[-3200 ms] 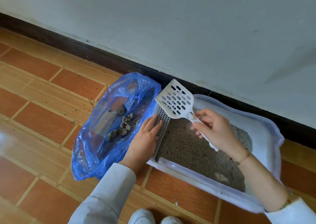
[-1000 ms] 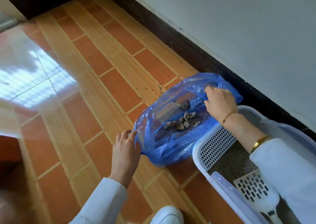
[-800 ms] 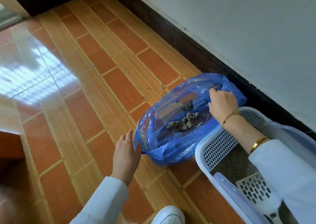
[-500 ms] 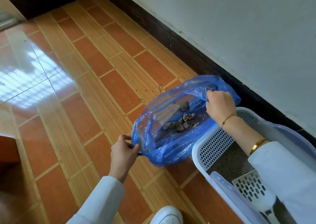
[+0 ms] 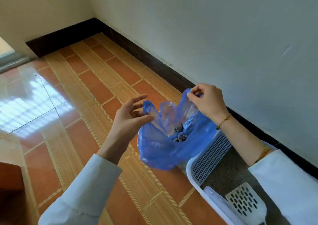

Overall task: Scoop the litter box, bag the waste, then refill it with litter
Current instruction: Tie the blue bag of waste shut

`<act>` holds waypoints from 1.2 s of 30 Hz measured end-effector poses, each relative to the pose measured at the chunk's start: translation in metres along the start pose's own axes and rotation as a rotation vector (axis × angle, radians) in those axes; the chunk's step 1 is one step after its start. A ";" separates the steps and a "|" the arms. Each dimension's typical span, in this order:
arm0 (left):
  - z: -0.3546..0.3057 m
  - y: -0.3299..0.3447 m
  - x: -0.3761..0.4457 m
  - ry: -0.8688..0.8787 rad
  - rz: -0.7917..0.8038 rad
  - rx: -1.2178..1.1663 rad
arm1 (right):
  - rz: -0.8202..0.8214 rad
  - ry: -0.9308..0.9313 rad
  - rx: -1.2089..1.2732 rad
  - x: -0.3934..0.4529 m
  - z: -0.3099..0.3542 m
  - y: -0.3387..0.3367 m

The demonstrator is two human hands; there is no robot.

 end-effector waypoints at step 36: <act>-0.150 0.051 -0.021 0.385 0.163 -0.021 | -0.040 -0.155 0.630 -0.038 0.135 -0.089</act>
Point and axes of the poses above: each hand's wrist, its own x-axis towards the middle knuckle, its own y-axis out of the palm, z = x × y, the point moved 9 cm from there along x, towards the middle knuckle, and after that the axes turned 2 degrees about -y, right-handed, at the moved point
